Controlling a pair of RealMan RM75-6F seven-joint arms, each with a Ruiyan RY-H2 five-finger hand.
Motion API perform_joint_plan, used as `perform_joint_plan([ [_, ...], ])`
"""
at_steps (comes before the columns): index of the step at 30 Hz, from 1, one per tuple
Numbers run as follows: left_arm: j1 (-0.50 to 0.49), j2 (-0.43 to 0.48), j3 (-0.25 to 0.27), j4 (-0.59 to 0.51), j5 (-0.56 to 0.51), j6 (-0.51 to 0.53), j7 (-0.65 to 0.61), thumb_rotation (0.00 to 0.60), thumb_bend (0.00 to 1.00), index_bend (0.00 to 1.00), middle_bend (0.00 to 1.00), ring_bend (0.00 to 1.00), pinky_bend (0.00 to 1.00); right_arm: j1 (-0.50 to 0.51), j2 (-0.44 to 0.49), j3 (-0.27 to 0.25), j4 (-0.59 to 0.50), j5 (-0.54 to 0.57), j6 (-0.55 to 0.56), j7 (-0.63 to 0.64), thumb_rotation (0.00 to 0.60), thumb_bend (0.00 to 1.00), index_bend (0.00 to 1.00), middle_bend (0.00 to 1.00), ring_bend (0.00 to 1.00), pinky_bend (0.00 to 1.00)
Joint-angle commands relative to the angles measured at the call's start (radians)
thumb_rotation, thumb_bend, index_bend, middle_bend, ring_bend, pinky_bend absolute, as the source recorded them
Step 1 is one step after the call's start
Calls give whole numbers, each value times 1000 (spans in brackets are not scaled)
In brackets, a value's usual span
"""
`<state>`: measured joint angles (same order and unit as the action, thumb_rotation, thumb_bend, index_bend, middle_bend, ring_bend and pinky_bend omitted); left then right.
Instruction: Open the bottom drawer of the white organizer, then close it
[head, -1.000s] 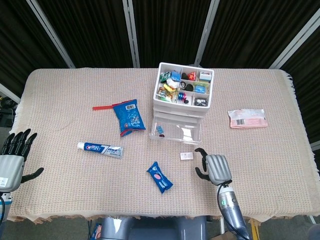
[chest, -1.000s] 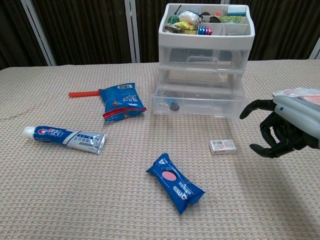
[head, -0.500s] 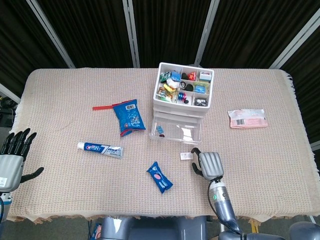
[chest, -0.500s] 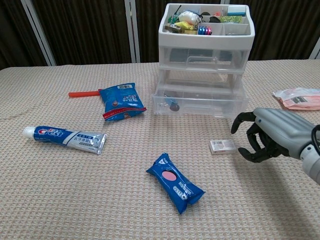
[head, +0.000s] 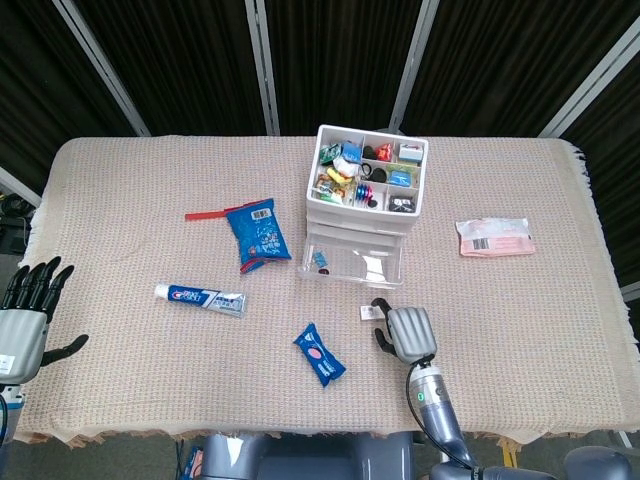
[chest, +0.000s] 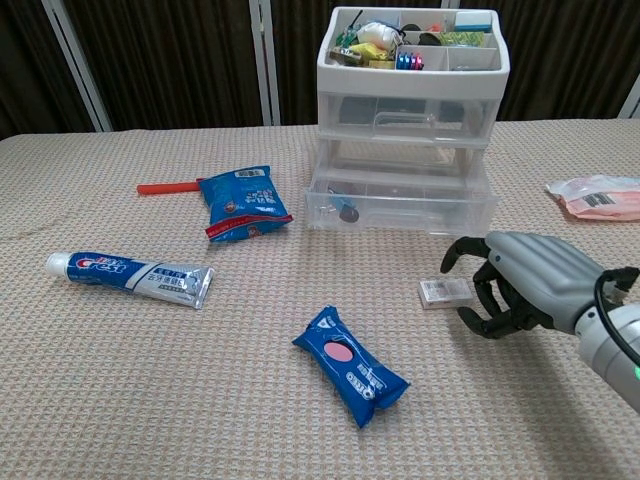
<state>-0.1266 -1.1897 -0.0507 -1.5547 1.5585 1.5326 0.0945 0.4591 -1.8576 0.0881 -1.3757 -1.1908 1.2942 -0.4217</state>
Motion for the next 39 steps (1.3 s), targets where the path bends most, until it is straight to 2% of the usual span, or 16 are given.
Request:
perform_joint_plan([
  [1, 0, 0, 0, -1, 0, 0, 0, 600, 116, 71, 0, 0, 0, 0, -4, 9, 8, 9, -14, -7, 600, 352, 269, 758, 760, 714],
  [26, 0, 2, -1, -7, -5, -5, 0, 600, 115, 73, 0, 0, 0, 6, -47, 49, 78, 36, -66, -67, 600, 359, 317, 760, 759, 714],
  [30, 0, 2, -1, -7, -6, -4, -1, 600, 115, 74, 0, 0, 0, 8, -62, 55, 99, 39, -70, -68, 600, 359, 405, 767, 761, 714],
  [33, 0, 2, -1, -7, -6, -5, -2, 600, 116, 73, 0, 0, 0, 5, -75, 57, 116, 31, -61, -63, 600, 360, 565, 770, 764, 714],
  [35, 0, 3, -1, -7, -6, -5, -3, 600, 116, 74, 0, 0, 0, 3, -79, 57, 121, 27, -57, -59, 600, 360, 633, 770, 764, 714],
  [39, 0, 3, -2, -7, -5, -4, -4, 600, 116, 74, 0, 0, 0, -6, -83, 49, 129, -5, -36, -34, 600, 361, 668, 771, 765, 714],
])
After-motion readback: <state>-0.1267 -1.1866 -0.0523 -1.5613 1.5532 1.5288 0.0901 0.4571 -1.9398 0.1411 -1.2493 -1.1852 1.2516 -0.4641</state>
